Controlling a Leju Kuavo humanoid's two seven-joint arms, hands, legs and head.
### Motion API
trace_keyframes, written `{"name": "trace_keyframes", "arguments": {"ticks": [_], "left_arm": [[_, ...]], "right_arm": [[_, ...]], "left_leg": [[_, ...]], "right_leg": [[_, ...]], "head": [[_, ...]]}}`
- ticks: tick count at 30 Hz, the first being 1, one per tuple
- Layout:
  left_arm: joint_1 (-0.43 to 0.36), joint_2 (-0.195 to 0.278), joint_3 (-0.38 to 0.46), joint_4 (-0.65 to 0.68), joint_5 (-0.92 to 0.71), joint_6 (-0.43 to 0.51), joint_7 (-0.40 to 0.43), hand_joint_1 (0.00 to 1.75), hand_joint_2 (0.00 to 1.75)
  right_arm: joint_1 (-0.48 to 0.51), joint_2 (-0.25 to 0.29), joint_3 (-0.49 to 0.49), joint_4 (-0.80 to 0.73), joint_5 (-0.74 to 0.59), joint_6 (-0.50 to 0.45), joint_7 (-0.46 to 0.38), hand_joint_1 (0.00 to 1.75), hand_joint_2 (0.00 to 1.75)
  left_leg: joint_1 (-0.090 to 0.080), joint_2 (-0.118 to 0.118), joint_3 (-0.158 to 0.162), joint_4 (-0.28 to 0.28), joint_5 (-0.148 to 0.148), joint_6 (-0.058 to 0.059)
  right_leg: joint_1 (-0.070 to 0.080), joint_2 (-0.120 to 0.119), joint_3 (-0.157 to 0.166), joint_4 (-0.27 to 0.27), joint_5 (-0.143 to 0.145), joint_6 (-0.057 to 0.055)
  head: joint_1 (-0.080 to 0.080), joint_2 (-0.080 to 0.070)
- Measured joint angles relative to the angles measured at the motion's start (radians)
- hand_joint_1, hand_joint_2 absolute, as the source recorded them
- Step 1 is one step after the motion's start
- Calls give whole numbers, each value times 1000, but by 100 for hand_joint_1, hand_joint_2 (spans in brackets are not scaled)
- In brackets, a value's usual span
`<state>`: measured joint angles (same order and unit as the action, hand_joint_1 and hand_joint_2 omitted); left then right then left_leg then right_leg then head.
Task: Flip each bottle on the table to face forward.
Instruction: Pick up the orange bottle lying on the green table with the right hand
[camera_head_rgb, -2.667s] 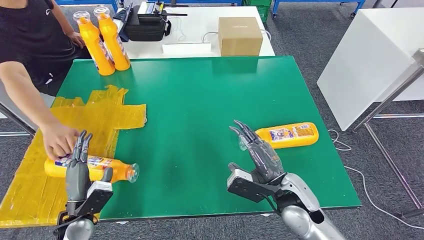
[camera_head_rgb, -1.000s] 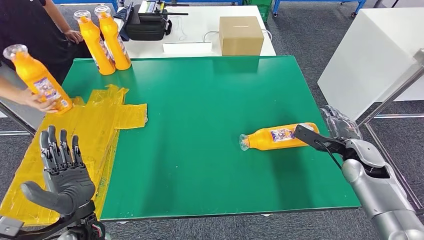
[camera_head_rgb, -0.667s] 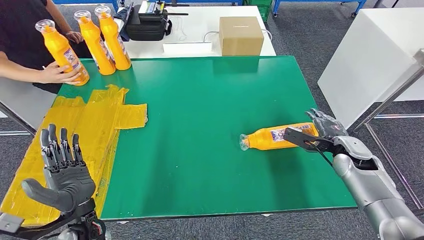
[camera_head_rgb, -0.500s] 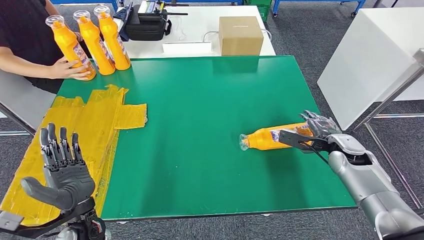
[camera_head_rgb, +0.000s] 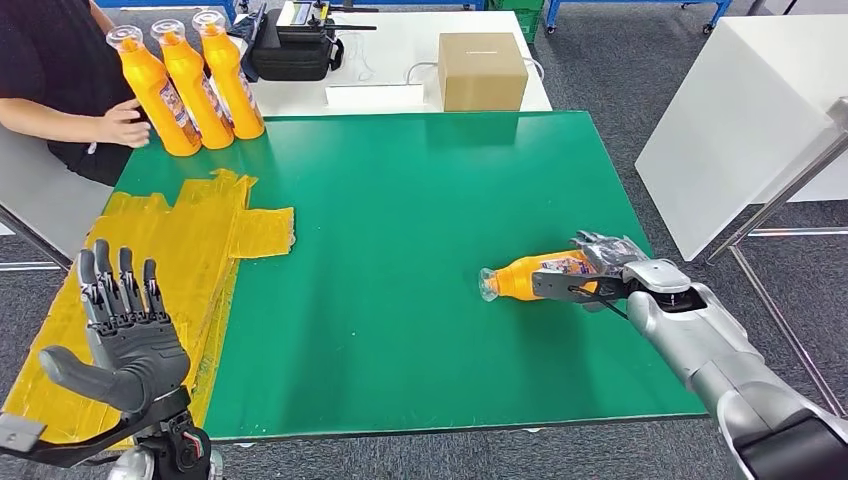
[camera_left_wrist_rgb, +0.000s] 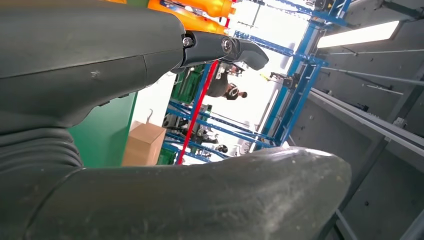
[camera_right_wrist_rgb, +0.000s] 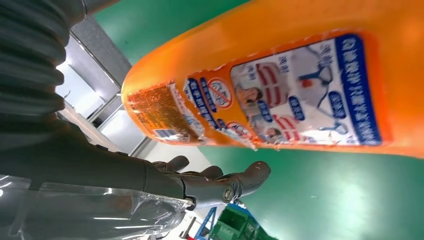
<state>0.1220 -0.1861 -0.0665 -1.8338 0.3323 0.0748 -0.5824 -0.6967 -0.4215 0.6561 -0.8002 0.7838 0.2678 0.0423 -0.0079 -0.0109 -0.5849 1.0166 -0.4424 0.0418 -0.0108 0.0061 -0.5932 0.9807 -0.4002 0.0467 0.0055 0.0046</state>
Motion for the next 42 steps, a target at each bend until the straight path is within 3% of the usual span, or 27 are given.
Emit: {"name": "trace_keyframes", "arguments": {"ticks": [5, 6, 9, 10, 16, 34, 39, 42], "left_arm": [[0, 3, -1, 2, 3, 5, 7, 0, 0], [0, 4, -1, 4, 5, 4, 8, 0, 0], [-1, 5, -2, 13, 11, 0, 8, 0, 0], [-2, 5, -2, 16, 14, -1, 8, 0, 0], [-15, 12, -5, 36, 31, -1, 11, 0, 0], [-32, 24, -11, 68, 36, 1, 14, 0, 0], [-35, 28, -12, 72, 20, 22, 36, 0, 0], [-30, 33, -17, 76, 0, 29, 66, 0, 131]], "right_arm": [[-3, 5, 27, 22, 13, 14, 6, 0, 175], [-3, 5, 35, 28, 18, 19, 6, 20, 175], [-8, 5, 61, 54, 23, 50, -1, 151, 175], [-11, 5, 70, 63, 23, 64, -6, 174, 175], [-29, -10, 115, 82, -1, 118, -14, 175, 175], [-42, -41, 154, 84, -42, 143, 5, 175, 175], [-13, -53, 139, 40, -135, 82, 48, 175, 175], [43, -41, 76, -63, -280, -27, 67, 175, 175]], "left_leg": [[0, 0, 0, 0, 0, 0], [0, 0, 0, 0, 0, 0], [0, 0, 0, 0, 0, 0], [0, 0, 0, 0, 0, 0], [0, 0, 1, 0, 0, 0], [0, 0, 2, 0, 0, 0], [0, 0, 1, 0, 0, 0], [0, 1, 0, 0, 0, 0]], "right_leg": [[0, 0, 0, 0, 0, 0], [0, 0, 0, 0, 0, 0], [0, 0, 0, 0, 0, 0], [0, 0, 0, 0, 0, 0], [0, 0, 0, 0, 0, 0], [0, 0, 1, 0, 0, 0], [0, 0, 1, 0, 0, 0], [0, 0, 0, 0, 0, 0]], "head": [[0, 0], [0, 0], [0, 0], [0, 0], [0, 0], [0, 0], [0, 0], [0, 0]]}}
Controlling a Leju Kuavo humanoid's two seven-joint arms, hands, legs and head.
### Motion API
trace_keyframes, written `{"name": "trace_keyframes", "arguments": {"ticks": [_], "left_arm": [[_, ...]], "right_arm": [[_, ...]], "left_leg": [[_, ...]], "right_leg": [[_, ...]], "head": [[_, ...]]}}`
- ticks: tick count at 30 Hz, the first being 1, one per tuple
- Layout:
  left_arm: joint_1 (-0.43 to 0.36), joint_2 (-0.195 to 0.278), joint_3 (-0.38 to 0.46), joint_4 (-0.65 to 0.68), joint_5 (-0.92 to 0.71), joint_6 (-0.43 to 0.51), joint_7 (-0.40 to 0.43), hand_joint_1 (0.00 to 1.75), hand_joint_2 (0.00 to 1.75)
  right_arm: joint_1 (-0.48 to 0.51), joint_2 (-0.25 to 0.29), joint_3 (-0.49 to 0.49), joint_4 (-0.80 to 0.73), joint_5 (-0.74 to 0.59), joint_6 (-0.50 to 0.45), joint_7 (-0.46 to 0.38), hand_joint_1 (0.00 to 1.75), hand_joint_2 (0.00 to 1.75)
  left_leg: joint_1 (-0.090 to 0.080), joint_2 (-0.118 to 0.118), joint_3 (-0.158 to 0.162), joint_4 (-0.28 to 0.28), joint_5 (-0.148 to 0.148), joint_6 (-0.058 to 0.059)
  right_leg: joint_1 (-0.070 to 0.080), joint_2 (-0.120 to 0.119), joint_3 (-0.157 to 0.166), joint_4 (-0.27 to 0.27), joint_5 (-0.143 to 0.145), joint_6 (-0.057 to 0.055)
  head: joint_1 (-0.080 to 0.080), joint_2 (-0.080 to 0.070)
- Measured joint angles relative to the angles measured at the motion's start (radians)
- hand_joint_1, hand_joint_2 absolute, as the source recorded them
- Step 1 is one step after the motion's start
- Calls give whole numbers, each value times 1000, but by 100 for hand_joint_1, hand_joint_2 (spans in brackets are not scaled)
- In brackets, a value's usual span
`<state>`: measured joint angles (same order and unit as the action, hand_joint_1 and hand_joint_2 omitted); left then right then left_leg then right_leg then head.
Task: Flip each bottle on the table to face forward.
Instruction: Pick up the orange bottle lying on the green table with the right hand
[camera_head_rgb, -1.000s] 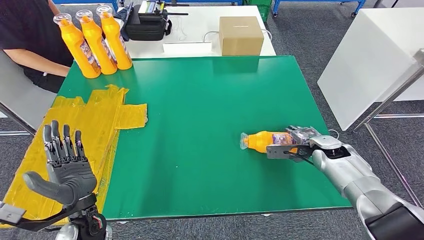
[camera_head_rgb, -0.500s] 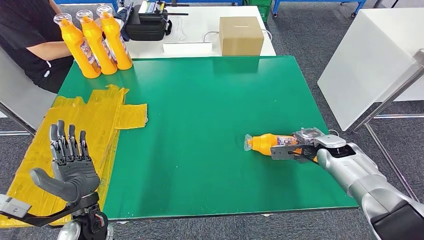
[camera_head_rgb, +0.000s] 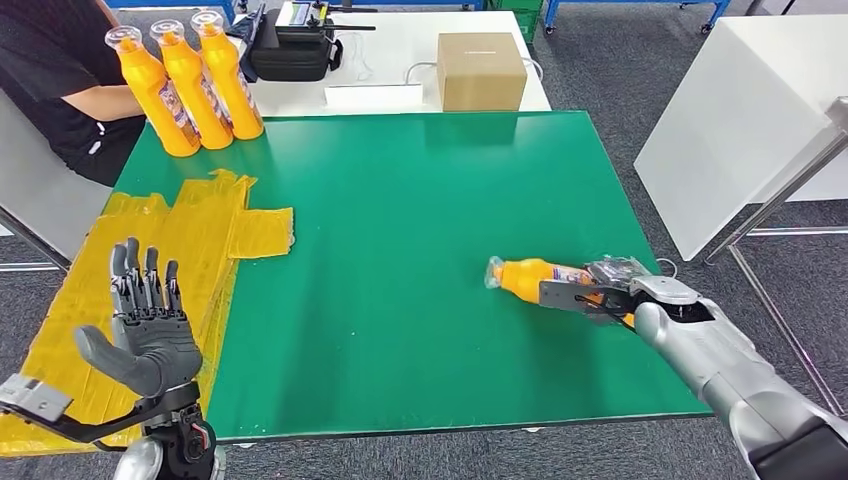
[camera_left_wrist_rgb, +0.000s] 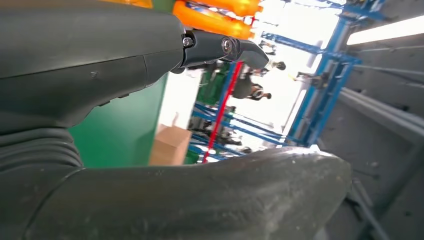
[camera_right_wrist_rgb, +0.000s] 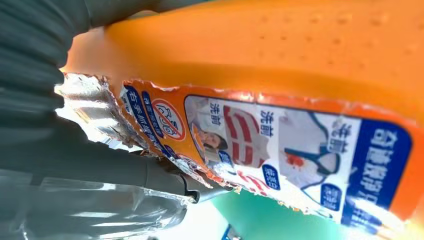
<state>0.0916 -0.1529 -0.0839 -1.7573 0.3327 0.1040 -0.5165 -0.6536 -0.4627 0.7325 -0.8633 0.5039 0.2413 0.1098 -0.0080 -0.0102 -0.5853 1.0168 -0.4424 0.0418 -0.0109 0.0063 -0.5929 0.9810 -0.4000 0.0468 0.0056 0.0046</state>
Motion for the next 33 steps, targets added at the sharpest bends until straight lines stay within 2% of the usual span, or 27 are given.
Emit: {"name": "trace_keyframes", "arguments": {"ticks": [1, 4, 6, 10, 13, 21, 28, 33], "left_arm": [[3, 2, -2, 2, -2, -6, 10, 0, 175], [17, 7, -12, 11, 22, -55, 32, 0, 175], [25, 11, -18, 17, 46, -91, 42, 0, 175], [31, 14, -22, 27, 65, -118, 54, 0, 175], [31, 15, -22, 29, 68, -122, 56, 0, 175], [23, 19, -37, 40, 47, -136, 67, 0, 175], [-4, 20, -69, 58, 23, -140, 64, 0, 175], [-10, 20, -77, 67, 21, -140, 63, 0, 175]], "right_arm": [[21, 10, -31, -51, -63, -38, -1, 175, 175], [69, 47, -125, -229, -241, -92, -27, 175, 175], [82, 73, -165, -337, -308, -104, -40, 175, 175], [83, 128, -189, -496, -332, -131, -54, 175, 175], [83, 164, -185, -557, -333, -144, -60, 175, 175], [71, 258, -149, -587, -332, -173, -64, 175, 175], [64, 382, -42, -525, -307, -176, -62, 175, 175], [59, 428, 1, -490, -304, -177, -61, 175, 175]], "left_leg": [[0, 1, 0, 0, 0, 0], [0, 1, -1, 0, 0, 0], [1, 0, -2, 0, 0, -1], [2, 0, -2, 0, 1, -2], [2, -1, -2, 0, 1, -2], [1, 0, -2, 0, 1, -2], [3, 0, -2, 0, 1, -2], [3, 0, -2, 0, 1, -2]], "right_leg": [[0, 0, -1, 0, 0, 0], [0, 2, -3, 1, 0, 0], [1, 1, -4, 1, 0, 0], [2, 1, -4, 1, 0, -1], [2, 1, -3, 1, 0, -1], [1, 1, -3, 1, 0, 0], [2, 1, -4, 1, 0, -1], [2, 1, -4, 1, 0, -1]], "head": [[0, 0], [0, 0], [0, 0], [0, 0], [0, 0], [0, 0], [0, 0], [0, 0]]}}
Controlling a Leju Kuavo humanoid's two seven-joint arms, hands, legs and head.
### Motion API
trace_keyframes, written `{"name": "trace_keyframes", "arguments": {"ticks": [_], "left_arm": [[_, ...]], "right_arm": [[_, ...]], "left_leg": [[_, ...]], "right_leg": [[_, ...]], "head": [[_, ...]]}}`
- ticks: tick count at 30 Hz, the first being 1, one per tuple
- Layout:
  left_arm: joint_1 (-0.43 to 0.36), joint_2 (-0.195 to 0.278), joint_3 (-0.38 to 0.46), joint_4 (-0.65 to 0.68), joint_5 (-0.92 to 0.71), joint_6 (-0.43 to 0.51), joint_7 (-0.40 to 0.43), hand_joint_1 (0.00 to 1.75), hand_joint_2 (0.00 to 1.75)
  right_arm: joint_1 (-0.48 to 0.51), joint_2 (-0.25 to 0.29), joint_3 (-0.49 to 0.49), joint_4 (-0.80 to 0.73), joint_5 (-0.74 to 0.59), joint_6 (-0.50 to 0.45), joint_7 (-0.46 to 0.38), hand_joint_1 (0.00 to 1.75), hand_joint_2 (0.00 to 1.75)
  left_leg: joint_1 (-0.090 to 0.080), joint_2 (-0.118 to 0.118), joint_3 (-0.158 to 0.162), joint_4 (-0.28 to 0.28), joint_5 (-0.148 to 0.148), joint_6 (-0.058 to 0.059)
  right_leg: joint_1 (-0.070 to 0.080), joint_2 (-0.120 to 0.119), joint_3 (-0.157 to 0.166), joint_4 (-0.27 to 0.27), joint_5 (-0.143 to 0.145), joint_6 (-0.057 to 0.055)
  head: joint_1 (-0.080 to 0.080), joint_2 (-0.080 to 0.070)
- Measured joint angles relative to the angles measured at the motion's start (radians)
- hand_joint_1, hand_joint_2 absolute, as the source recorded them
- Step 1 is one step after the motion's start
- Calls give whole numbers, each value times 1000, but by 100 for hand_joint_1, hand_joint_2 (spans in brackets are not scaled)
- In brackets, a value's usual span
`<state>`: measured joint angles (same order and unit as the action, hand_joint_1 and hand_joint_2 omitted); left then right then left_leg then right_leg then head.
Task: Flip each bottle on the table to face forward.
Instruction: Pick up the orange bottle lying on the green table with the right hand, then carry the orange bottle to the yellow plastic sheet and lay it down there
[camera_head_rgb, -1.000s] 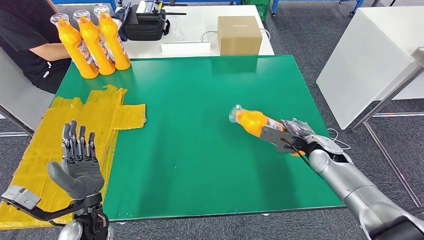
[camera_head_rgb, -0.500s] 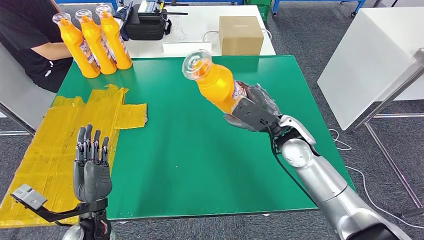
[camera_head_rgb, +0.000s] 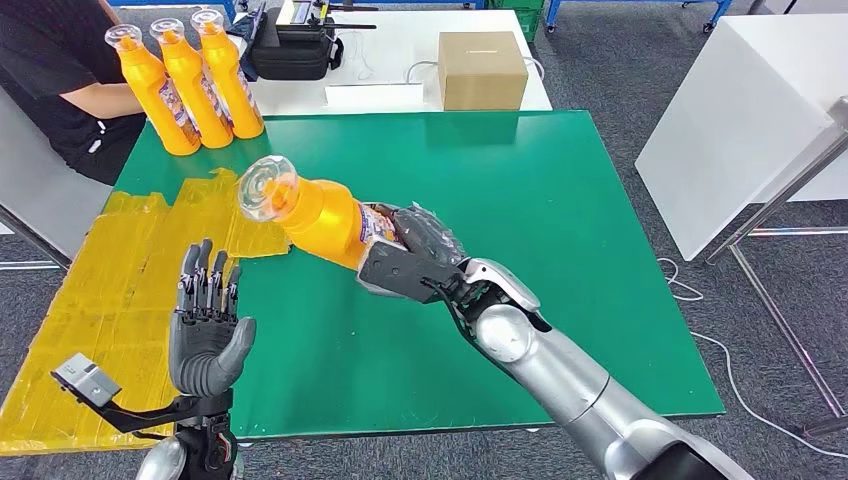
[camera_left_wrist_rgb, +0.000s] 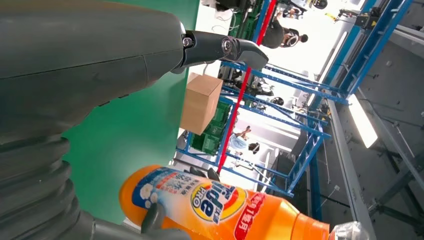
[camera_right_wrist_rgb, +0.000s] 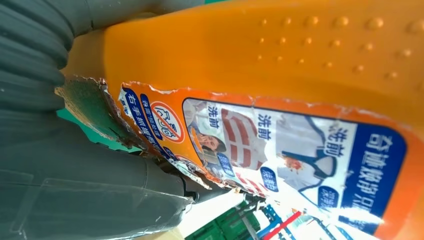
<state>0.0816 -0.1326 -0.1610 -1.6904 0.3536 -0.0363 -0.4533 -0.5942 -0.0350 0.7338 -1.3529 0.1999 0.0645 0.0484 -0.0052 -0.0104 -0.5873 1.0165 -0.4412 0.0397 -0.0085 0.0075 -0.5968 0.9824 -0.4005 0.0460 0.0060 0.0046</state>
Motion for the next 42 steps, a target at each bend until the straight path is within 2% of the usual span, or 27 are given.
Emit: {"name": "trace_keyframes", "arguments": {"ticks": [16, 27, 42], "left_arm": [[-19, 1, -25, 12, 11, -84, -15, 0, 175], [-21, 1, -42, 12, 49, -173, -12, 0, 175], [-16, 1, -22, 12, 60, -180, -13, 0, 175]], "right_arm": [[-46, 78, 114, 143, 58, 23, 19, 175, 175], [-105, 108, 157, 221, 73, 72, 22, 175, 175], [-135, 132, 214, 246, 81, 98, 20, 175, 175]], "left_leg": [[0, 0, 0, 0, 0, 0], [-1, 0, 0, 0, 0, 0], [-1, 0, 0, 0, 0, 0]], "right_leg": [[-1, 0, 0, 0, 0, 0], [-1, 0, 0, 0, 0, 0], [-1, 0, 0, 0, 0, 0]], "head": [[0, 0], [0, 0], [0, 0]]}}
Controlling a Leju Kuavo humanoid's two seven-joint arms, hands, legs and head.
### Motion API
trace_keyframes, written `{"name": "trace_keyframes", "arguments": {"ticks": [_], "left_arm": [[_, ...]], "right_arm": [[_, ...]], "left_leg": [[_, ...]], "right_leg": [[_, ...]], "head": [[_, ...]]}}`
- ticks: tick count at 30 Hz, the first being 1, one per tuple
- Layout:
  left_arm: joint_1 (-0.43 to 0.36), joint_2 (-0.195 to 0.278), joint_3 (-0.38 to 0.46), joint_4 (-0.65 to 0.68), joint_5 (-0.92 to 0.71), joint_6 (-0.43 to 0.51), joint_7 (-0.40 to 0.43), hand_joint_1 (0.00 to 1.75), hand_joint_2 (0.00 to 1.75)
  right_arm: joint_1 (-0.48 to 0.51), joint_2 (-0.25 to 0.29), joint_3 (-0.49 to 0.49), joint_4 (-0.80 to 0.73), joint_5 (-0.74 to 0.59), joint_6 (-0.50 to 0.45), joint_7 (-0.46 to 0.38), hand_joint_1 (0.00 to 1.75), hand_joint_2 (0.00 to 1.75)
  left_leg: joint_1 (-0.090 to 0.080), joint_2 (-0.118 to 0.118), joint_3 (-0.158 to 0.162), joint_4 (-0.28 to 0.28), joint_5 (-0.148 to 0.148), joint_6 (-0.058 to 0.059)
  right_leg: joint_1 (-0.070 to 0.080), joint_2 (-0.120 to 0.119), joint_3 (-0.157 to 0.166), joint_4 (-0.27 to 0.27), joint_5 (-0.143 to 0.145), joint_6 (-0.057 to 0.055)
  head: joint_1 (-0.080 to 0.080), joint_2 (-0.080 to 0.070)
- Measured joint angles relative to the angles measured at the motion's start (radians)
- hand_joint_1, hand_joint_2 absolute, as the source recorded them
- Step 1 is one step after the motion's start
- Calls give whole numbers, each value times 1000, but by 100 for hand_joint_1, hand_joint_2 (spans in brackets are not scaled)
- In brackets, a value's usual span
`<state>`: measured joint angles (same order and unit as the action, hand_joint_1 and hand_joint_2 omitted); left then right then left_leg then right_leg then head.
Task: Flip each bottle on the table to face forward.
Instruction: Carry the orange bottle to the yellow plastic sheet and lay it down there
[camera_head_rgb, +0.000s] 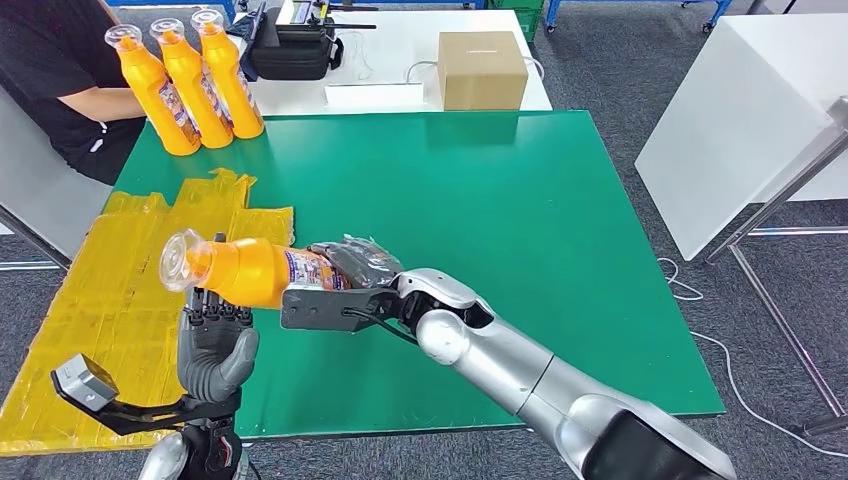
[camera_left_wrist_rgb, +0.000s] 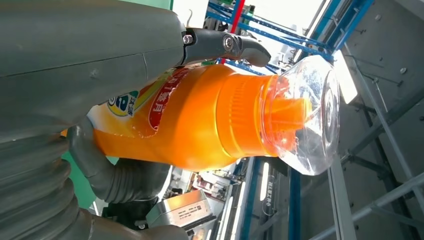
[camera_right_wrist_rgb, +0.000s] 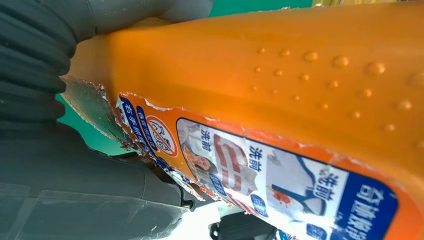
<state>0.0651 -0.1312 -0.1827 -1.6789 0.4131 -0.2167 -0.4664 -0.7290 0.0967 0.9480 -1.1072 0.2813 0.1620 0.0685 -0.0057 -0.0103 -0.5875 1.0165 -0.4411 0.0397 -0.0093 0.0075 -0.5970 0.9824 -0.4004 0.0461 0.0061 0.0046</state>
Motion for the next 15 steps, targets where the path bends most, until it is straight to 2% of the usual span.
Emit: {"name": "trace_keyframes", "arguments": {"ticks": [15], "left_arm": [[26, 0, 21, 0, -8, 11, -18, 0, 175]], "right_arm": [[20, -18, 134, -98, 34, 19, -5, 175, 175]], "left_leg": [[0, 0, 0, 0, 0, 0]], "right_leg": [[0, 0, -1, 0, 0, 0]], "head": [[0, 0]]}}
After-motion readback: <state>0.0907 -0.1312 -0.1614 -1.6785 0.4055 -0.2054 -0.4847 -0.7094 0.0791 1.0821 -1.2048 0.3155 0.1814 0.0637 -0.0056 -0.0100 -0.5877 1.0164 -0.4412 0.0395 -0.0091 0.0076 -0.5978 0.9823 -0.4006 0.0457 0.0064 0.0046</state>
